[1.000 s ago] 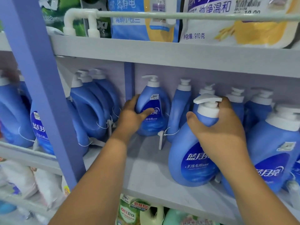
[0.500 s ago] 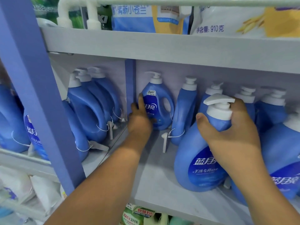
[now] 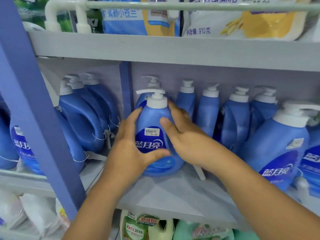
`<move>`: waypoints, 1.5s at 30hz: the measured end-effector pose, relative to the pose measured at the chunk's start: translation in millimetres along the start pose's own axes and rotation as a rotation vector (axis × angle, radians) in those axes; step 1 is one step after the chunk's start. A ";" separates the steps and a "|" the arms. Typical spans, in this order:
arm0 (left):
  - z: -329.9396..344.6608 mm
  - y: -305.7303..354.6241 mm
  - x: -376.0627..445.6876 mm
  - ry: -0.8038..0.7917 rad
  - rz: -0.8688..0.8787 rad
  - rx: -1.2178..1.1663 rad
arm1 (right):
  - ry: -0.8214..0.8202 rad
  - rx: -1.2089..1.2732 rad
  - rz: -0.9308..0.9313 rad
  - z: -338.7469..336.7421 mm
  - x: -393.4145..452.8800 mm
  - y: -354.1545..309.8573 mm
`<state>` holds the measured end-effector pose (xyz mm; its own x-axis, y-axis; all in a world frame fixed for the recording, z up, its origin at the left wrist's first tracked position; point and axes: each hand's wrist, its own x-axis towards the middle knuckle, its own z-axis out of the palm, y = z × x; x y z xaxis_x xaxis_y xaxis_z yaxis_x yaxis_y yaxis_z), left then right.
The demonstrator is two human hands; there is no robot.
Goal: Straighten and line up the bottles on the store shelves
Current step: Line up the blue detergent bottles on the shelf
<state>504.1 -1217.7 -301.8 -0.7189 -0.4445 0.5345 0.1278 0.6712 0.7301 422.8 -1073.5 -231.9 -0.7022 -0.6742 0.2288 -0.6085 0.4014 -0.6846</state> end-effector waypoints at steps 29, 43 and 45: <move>25.4 -36.0 67.7 0.057 -0.346 0.247 | 0.008 -0.569 0.348 -79.2 -4.2 -3.7; 15.9 -41.4 57.0 0.327 -0.209 0.069 | -0.248 0.447 -0.009 -50.2 12.4 47.2; 4.8 -24.1 35.8 0.411 -0.160 -0.093 | -0.222 0.419 -0.026 -33.7 21.2 42.2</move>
<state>472.0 -1247.0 -302.3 -0.4061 -0.7494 0.5230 0.1119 0.5272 0.8423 369.8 -1050.0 -232.6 -0.5650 -0.8152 0.1275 -0.3912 0.1287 -0.9113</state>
